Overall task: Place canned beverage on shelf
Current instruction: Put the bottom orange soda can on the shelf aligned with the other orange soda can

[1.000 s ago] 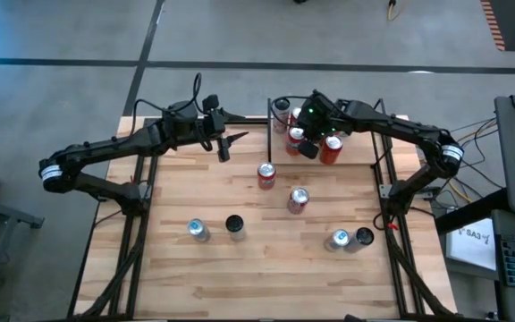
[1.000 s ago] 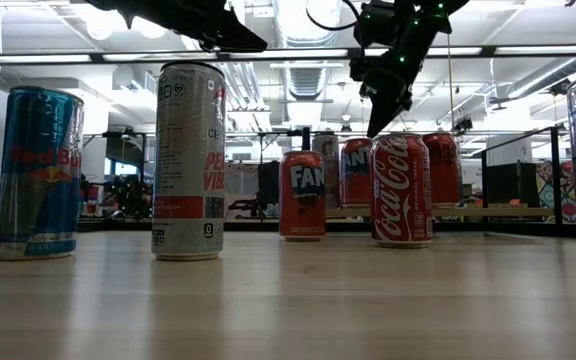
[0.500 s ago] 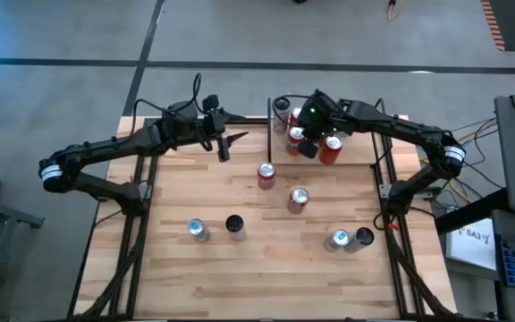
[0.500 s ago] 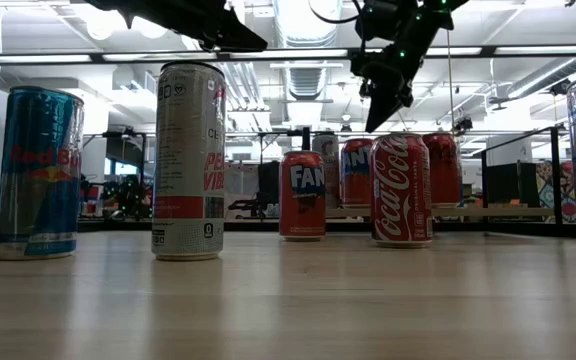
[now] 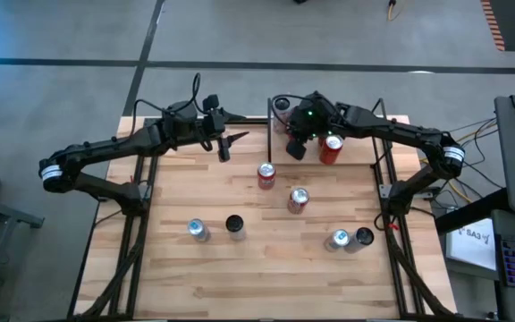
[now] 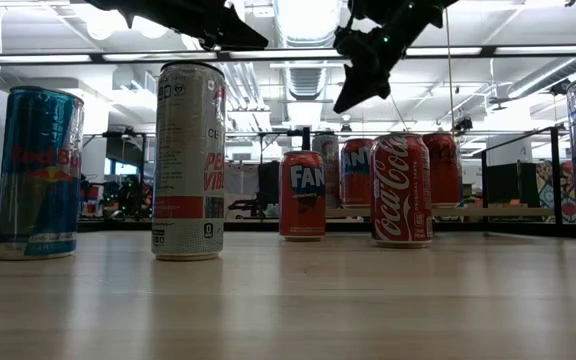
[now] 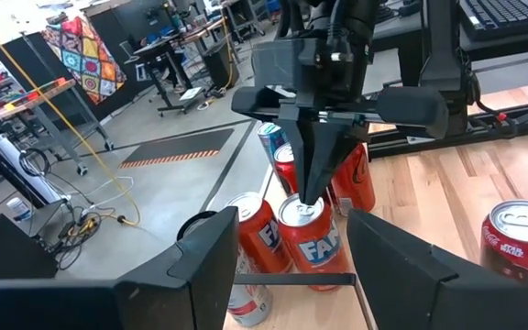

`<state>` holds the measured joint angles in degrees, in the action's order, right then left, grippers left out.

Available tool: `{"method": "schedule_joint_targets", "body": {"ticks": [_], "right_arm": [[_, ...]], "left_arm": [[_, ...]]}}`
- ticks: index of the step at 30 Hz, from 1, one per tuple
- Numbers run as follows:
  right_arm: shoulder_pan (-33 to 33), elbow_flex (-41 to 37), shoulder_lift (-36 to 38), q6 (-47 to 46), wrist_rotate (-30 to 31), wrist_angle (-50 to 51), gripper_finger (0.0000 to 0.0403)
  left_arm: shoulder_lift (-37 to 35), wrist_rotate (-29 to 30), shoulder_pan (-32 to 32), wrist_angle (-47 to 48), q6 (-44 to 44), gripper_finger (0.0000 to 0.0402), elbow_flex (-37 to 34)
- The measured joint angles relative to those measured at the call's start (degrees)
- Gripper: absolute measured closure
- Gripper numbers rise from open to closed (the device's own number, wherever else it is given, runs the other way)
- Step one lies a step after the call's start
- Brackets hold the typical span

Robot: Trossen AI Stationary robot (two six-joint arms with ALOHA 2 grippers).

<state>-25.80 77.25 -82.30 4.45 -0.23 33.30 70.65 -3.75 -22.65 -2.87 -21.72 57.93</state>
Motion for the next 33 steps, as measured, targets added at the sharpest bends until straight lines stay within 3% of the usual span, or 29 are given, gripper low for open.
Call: {"method": "schedule_joint_targets", "body": {"ticks": [33], "right_arm": [[0.04,-1.66,-4.31,-0.29,2.41,-2.13,0.0394]], "left_arm": [[0.0,0.08,0.11,-0.02,0.05,0.0212,0.0]]}}
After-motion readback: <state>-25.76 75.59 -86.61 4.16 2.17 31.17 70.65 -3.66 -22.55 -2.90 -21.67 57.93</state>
